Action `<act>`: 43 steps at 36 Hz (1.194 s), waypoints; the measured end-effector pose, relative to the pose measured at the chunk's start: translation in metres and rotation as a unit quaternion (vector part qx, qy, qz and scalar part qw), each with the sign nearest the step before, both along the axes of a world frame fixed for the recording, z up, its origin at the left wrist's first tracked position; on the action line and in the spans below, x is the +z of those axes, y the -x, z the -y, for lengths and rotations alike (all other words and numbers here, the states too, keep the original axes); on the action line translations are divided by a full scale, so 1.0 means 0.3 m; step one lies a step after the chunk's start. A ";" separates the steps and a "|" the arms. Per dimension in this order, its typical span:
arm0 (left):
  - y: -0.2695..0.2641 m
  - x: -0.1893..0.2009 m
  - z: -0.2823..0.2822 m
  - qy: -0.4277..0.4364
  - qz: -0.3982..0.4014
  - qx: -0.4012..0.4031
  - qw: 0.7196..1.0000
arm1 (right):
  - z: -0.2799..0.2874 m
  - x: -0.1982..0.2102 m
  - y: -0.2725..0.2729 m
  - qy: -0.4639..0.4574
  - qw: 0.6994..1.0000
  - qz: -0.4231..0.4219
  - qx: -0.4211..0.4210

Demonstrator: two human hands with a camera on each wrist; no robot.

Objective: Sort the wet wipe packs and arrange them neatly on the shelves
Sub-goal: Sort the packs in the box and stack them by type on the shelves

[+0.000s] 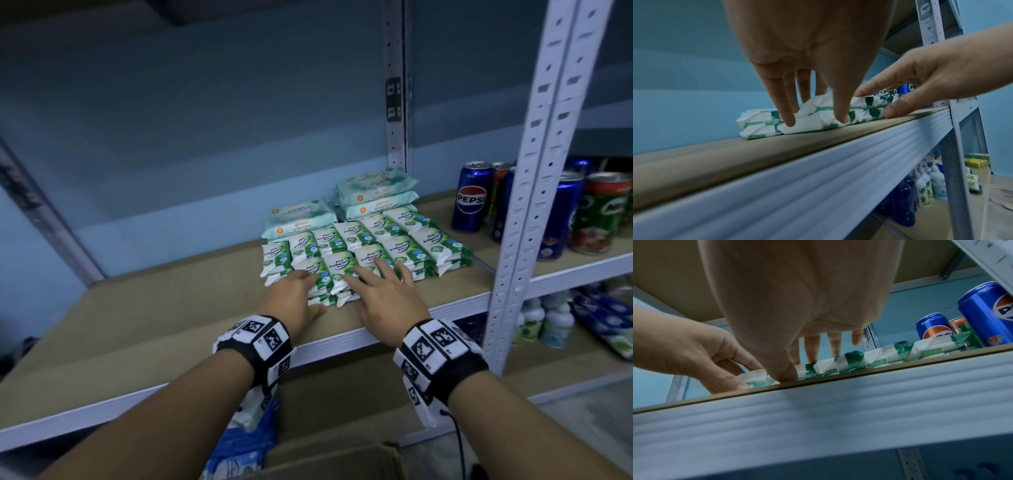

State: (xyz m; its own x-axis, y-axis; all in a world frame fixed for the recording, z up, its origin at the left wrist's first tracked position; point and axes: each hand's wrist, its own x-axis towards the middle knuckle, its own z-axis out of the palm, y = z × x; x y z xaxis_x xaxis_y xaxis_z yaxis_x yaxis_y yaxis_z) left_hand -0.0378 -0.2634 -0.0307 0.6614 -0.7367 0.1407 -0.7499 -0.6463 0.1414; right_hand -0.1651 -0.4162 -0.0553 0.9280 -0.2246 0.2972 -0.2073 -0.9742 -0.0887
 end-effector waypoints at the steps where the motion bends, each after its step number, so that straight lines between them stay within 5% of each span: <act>1: 0.003 -0.005 -0.009 -0.011 -0.008 -0.004 1.000 | -0.003 -0.004 0.010 0.000 1.000 -0.002 0.001; 15: 0.126 0.003 -0.232 0.092 0.016 -0.048 0.994 | -0.104 -0.009 0.195 -0.073 0.986 0.145 -0.028; 20: 0.190 -0.053 -0.350 0.114 0.010 -0.055 0.992 | -0.189 -0.072 0.231 -0.101 0.986 0.134 -0.009; 26: 0.247 -0.212 -0.520 0.112 -0.036 -0.051 0.992 | -0.245 -0.217 0.277 -0.139 0.990 -0.010 -0.031; 32: 0.259 -0.431 -0.712 0.027 -0.152 0.062 0.986 | -0.274 -0.382 0.337 -0.160 0.969 -0.168 -0.086; 38: 0.293 -0.625 -0.908 -0.086 -0.241 0.182 0.949 | -0.331 -0.554 0.403 -0.189 0.925 -0.293 -0.150; 43: 0.323 -0.766 -1.067 -0.093 -0.290 0.280 0.910 | -0.378 -0.693 0.449 -0.217 0.880 -0.371 -0.204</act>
